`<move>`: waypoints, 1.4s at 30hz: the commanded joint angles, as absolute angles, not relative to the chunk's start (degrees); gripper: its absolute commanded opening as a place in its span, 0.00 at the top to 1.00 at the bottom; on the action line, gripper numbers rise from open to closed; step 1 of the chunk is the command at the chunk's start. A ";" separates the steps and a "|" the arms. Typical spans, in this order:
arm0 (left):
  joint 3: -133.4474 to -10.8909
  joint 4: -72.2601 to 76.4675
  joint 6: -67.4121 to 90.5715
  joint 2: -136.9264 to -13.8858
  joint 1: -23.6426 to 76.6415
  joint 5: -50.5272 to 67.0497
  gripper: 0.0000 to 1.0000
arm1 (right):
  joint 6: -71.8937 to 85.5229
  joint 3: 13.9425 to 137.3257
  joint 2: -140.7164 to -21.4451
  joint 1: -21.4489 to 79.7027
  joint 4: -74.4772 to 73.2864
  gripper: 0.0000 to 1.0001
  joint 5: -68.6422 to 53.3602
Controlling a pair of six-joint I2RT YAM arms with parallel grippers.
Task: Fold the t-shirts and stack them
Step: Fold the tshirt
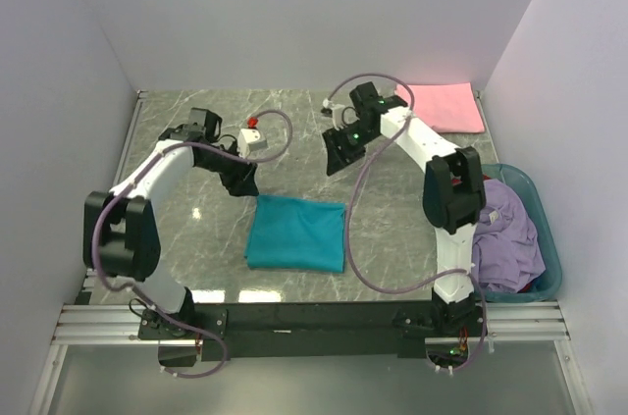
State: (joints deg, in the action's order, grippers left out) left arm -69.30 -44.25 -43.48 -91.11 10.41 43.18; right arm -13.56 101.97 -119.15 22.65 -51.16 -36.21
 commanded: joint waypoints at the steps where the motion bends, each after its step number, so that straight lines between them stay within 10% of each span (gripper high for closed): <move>1: -72.42 -47.64 -38.24 -95.78 8.26 51.50 0.35 | -18.98 96.25 -114.88 23.38 -54.67 0.44 -36.30; 25: -71.72 -39.99 -28.21 -109.60 6.06 50.89 0.40 | -22.32 89.21 -118.56 25.31 -52.29 0.46 -33.31; 37: -72.42 -41.84 -29.01 -109.60 5.28 53.35 0.91 | -22.94 91.14 -116.46 24.79 -54.93 0.98 -33.14; 42: -72.69 -38.24 -26.37 -109.25 2.47 51.60 0.99 | -21.27 93.16 -114.70 24.00 -54.85 1.00 -32.35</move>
